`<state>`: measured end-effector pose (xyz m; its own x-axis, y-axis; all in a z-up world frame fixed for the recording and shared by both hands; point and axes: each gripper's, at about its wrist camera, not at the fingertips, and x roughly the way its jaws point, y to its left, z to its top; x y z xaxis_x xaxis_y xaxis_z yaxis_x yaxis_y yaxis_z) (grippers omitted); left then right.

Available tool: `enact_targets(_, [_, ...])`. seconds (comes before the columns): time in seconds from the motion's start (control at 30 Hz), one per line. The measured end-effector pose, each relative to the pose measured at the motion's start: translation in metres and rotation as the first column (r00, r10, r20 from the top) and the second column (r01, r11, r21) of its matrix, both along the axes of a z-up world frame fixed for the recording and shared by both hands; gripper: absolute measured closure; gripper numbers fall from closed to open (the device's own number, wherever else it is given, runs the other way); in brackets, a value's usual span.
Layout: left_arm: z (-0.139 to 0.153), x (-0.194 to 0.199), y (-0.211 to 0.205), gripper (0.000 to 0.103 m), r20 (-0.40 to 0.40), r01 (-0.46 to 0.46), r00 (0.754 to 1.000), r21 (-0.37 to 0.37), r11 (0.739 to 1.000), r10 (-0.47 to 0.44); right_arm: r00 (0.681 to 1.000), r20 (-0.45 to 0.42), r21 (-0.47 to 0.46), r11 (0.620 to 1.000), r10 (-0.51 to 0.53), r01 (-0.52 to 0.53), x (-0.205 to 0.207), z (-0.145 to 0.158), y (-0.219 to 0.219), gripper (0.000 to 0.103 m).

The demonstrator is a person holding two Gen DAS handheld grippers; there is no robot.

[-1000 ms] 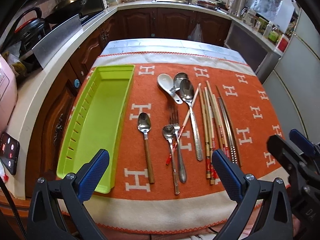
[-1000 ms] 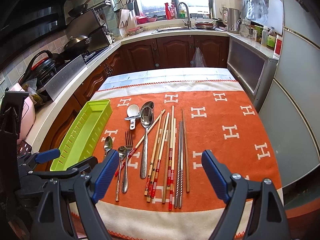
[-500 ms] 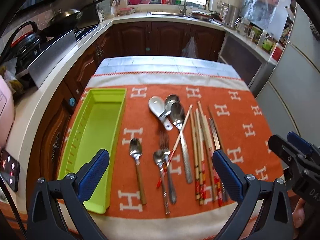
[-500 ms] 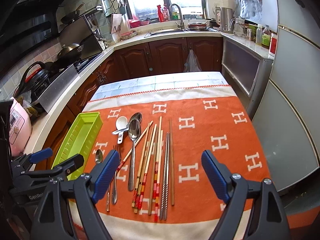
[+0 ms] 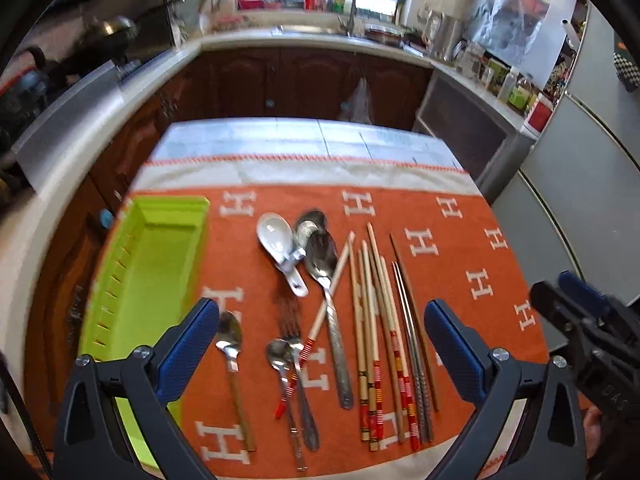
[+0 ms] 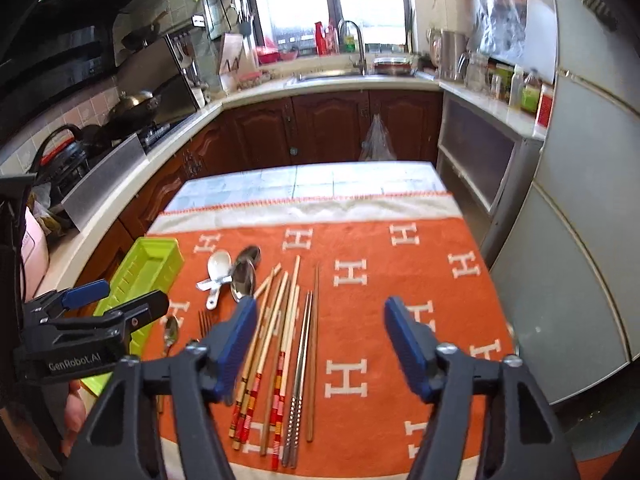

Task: Organize utensils
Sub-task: 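Lower both tools to the chopsticks and grasp a plain wooden chopstick with right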

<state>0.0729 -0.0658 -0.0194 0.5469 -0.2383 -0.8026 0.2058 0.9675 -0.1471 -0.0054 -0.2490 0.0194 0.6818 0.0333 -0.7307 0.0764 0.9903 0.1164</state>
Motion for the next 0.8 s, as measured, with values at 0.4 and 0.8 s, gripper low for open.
enact_targets(0.4, [-0.097,0.009,-0.026,0.053,-0.21,0.076,0.975,0.009,0.997,-0.072,0.952,-0.292,0.14,0.989,0.096,-0.056,0.031,-0.12,0.002,0.087])
enact_targets(0.8, [-0.1,0.013,-0.039,0.053,-0.244,0.124,0.961,-0.047,0.991,-0.132,0.939,-0.327,0.109,0.991,0.108,-0.076,0.051,-0.143,0.006,0.092])
